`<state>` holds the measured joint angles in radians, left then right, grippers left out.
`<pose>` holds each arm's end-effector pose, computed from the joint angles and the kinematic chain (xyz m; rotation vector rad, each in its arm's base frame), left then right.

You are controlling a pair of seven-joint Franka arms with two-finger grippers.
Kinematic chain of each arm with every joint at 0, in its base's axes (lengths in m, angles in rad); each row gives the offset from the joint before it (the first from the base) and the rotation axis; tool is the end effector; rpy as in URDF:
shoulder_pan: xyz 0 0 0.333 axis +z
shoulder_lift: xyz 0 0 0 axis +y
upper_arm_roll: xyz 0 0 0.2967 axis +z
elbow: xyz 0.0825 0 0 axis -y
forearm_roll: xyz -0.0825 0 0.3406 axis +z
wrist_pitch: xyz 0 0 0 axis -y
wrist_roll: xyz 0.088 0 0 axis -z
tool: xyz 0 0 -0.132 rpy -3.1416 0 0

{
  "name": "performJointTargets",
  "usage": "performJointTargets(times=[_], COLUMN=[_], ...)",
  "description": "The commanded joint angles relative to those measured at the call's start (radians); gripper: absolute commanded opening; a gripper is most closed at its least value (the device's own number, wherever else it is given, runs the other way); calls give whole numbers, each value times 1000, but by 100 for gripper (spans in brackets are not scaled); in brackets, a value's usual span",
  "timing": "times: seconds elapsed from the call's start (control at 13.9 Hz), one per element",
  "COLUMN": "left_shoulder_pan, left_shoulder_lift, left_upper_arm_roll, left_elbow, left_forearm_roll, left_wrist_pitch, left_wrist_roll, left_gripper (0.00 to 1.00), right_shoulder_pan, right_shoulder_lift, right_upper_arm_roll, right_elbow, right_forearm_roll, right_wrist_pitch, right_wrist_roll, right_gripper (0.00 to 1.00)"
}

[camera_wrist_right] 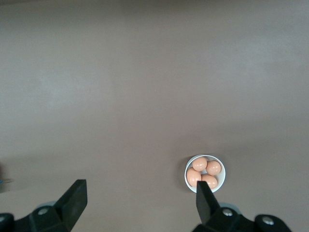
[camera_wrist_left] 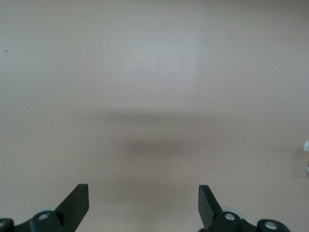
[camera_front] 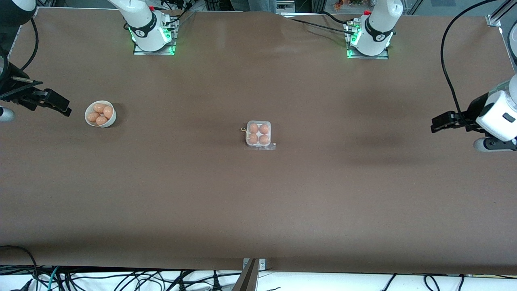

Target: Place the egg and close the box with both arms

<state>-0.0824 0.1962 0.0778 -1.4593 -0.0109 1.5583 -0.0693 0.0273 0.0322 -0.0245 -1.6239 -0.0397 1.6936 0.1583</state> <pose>0.5597 -0.0077 0.5217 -3.1285 -0.1007 0.1510 0.5313 -0.0031 0.5516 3.0949 -0.2347 0.0631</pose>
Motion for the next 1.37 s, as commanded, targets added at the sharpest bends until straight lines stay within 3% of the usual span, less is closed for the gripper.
performJointTargets(times=[0.0, 0.36, 1.29], left_shoulder_pan=[10, 12, 12], left_shoulder_lift=[-98, -167, -187], left_upper_arm_roll=[-15, -15, -23], left_elbow=[-110, -159, -185], left_forearm_roll=[14, 12, 14], left_wrist_pitch=[25, 26, 14], left_wrist_roll=[22, 22, 17], left_gripper=[100, 100, 100], right_shoulder_pan=[-6, -6, -6], right_shoulder_lift=[-1, -1, -2], right_upper_arm_roll=[3, 3, 3], right_elbow=[13, 13, 13], right_forearm_roll=[14, 14, 14], right_wrist_pitch=[-17, -15, -19], right_wrist_roll=[-13, -13, -13], right_gripper=[100, 100, 100])
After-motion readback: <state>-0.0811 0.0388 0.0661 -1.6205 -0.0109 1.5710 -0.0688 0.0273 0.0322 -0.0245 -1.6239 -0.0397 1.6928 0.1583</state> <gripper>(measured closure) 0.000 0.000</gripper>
